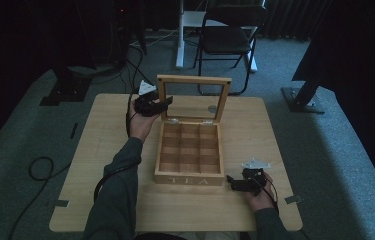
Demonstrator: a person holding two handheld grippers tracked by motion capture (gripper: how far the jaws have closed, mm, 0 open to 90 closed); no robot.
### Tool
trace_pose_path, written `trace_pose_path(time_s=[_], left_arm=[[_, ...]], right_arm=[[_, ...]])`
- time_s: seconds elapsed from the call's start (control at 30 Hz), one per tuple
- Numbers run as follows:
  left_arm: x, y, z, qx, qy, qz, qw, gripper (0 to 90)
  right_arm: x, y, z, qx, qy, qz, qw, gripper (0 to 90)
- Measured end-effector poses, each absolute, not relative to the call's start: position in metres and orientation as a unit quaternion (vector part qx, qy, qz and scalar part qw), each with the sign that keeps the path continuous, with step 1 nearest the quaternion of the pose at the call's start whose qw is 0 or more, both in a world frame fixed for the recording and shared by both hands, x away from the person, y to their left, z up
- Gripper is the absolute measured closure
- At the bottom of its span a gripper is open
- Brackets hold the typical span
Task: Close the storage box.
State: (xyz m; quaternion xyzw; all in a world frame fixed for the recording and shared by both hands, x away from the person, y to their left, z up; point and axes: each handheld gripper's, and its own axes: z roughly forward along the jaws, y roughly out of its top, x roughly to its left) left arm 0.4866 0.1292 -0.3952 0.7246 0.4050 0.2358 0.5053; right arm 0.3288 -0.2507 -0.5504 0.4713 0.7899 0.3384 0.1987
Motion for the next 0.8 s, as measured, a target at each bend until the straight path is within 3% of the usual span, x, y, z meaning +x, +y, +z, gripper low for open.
trace_pose_path(time_s=[0.8], left_arm=[[0.436,0.144,-0.366,0.712,0.416,0.238,0.512,52.4]], right_arm=[[0.328,-0.250,-0.550,0.470,0.790,0.339,0.198,11.7]])
